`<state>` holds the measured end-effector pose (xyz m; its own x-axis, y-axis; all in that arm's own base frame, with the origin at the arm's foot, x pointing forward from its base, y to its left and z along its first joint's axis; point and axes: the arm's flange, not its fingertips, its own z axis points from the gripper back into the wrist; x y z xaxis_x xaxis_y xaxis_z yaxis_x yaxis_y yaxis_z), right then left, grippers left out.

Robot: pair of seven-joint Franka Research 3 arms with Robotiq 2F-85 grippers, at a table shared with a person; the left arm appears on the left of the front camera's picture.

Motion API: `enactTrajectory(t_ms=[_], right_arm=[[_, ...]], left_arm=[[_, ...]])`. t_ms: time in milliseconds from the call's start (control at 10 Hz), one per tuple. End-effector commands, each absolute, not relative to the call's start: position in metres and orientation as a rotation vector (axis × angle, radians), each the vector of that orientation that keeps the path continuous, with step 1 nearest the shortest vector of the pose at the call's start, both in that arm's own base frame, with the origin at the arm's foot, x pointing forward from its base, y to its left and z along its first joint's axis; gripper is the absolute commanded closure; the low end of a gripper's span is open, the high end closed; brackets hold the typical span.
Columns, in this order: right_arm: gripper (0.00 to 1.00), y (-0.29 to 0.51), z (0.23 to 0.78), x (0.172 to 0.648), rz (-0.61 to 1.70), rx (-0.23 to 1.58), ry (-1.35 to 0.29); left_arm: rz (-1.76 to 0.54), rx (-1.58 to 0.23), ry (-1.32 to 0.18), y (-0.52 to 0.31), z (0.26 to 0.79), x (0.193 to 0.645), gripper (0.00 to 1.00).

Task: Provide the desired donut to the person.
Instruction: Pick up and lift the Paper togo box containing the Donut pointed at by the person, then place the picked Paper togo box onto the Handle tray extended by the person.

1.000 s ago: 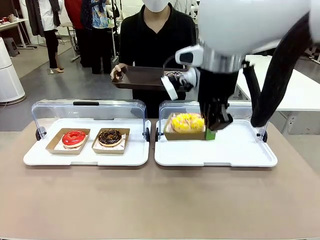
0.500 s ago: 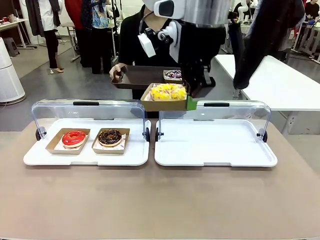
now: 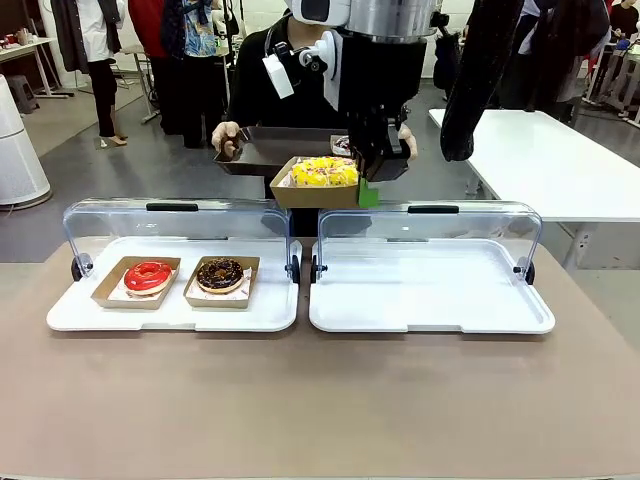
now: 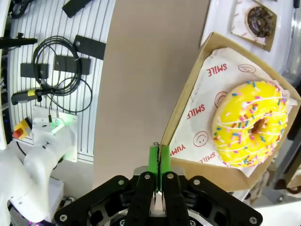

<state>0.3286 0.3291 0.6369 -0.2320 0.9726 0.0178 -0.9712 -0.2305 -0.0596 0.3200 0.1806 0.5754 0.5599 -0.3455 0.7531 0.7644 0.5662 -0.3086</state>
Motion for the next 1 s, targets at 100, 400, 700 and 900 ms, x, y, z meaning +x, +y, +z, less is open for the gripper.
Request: enactTrajectory(t_ms=[100, 400, 700, 900], right_arm=[[1.00, 0.3256, 0.6347, 0.3238, 1.801, -0.026, -0.063], [1.00, 0.3256, 0.6347, 0.3238, 1.801, -0.026, -0.063], [1.00, 0.3256, 0.6347, 0.3238, 1.801, -0.026, -0.063], [1.00, 0.3256, 0.6347, 0.3238, 1.801, -0.026, -0.063]], left_arm=[[-0.730, -0.696, -0.720, 0.1813, 0.5758, 0.3192, 0.00], [-0.730, -0.696, -0.720, 0.1813, 0.5758, 0.3192, 0.00], [-0.730, -0.696, -0.720, 0.1813, 0.5758, 0.3192, 0.00], [-0.730, -0.696, -0.720, 0.1813, 0.5758, 0.3192, 0.00]])
